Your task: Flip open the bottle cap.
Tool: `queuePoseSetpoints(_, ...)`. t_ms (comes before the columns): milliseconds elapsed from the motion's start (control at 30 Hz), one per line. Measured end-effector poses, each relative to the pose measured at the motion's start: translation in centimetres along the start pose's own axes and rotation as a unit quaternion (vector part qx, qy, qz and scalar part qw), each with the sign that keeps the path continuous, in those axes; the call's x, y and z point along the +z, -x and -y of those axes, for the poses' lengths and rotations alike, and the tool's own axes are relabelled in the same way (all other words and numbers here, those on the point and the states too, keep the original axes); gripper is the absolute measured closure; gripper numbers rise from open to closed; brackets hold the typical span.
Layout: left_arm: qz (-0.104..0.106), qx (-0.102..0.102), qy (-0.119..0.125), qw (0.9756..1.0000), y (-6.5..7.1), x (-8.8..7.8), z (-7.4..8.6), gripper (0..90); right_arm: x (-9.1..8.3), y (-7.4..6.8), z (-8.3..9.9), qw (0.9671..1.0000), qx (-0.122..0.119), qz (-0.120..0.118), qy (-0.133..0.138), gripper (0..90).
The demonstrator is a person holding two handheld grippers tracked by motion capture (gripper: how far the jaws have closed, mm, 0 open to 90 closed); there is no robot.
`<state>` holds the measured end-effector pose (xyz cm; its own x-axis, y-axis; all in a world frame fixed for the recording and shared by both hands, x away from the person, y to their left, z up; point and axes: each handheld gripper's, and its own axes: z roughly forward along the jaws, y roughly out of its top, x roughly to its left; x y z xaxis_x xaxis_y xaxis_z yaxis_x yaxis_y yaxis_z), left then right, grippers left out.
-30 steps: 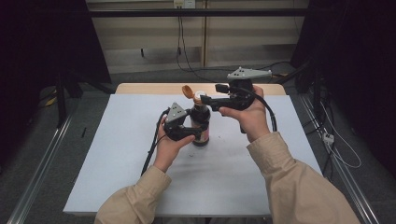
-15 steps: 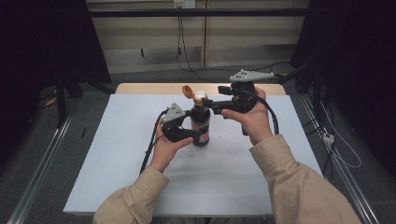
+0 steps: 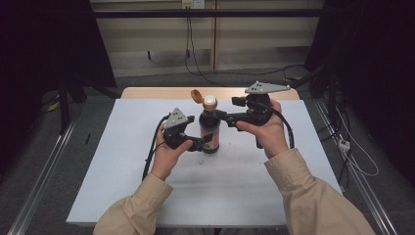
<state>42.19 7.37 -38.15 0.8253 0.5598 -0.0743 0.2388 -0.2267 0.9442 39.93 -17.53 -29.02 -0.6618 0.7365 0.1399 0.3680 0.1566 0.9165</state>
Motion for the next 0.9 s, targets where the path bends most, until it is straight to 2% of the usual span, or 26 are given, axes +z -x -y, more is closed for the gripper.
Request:
queuePoseSetpoints(200,0.009,0.006,-0.004,0.9999,0.0,-0.6,0.1,4.1,-0.3,-0.1,0.9,1.0000,-0.008,0.001,0.001,19.0)
queuePoseSetpoints(333,0.008,0.005,-0.008,0.9999,0.0,-1.0,0.4,4.0,-0.7,0.0,1.6,1.0000,-0.007,-0.002,0.002,18.0)
queuePoseSetpoints(367,0.005,0.010,-0.010,0.9999,-0.1,-1.1,0.4,4.0,-0.8,0.0,1.8,1.0000,-0.008,-0.003,0.002,17.8)
queuePoseSetpoints(500,0.015,0.003,-0.011,0.9998,-0.1,-1.7,0.6,4.1,-1.1,0.0,2.6,0.9999,-0.012,-0.002,-0.002,17.3)
queuePoseSetpoints(567,0.012,0.009,-0.011,0.9998,0.0,-2.0,0.7,4.3,-1.3,0.1,3.2,0.9999,-0.012,-0.002,-0.001,17.3)
queuePoseSetpoints(767,0.012,0.007,-0.007,0.9999,-0.2,-2.7,0.7,4.2,-1.9,0.2,4.4,0.9999,-0.015,0.003,-0.002,17.3)
queuePoseSetpoints(833,0.010,0.015,-0.013,0.9997,-0.2,-3.0,0.7,4.2,-2.0,0.2,4.8,0.9999,-0.014,0.002,-0.005,17.3)
queuePoseSetpoints(900,0.016,0.014,-0.016,0.9996,-0.2,-3.2,0.8,4.2,-2.0,0.1,5.2,0.9998,-0.016,0.001,-0.007,17.3)
